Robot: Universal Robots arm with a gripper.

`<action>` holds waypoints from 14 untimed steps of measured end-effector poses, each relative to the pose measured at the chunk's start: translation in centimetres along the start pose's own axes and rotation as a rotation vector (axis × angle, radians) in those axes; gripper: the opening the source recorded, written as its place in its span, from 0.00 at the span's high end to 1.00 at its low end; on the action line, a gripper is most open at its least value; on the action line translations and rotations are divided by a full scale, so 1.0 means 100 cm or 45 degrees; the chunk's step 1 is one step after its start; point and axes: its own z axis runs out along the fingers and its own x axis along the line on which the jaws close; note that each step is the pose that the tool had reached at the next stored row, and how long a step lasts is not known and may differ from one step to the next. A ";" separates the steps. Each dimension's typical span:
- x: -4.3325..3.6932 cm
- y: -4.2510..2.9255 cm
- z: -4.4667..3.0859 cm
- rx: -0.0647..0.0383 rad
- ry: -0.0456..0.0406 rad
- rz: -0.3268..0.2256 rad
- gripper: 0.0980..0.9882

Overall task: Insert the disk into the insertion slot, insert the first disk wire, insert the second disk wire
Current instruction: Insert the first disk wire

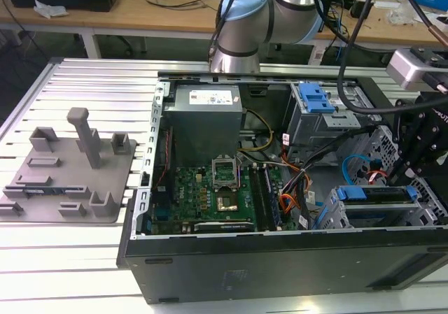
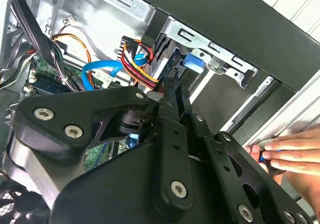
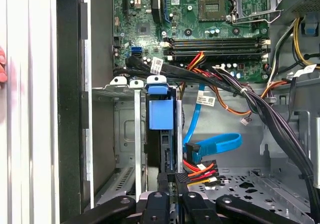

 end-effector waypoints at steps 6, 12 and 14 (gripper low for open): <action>0.0000 0.0001 0.0004 -0.001 0.000 0.015 0.93; 0.0000 0.0000 0.0004 -0.001 0.000 0.017 0.93; 0.0000 0.0000 0.0005 -0.001 0.000 0.017 0.93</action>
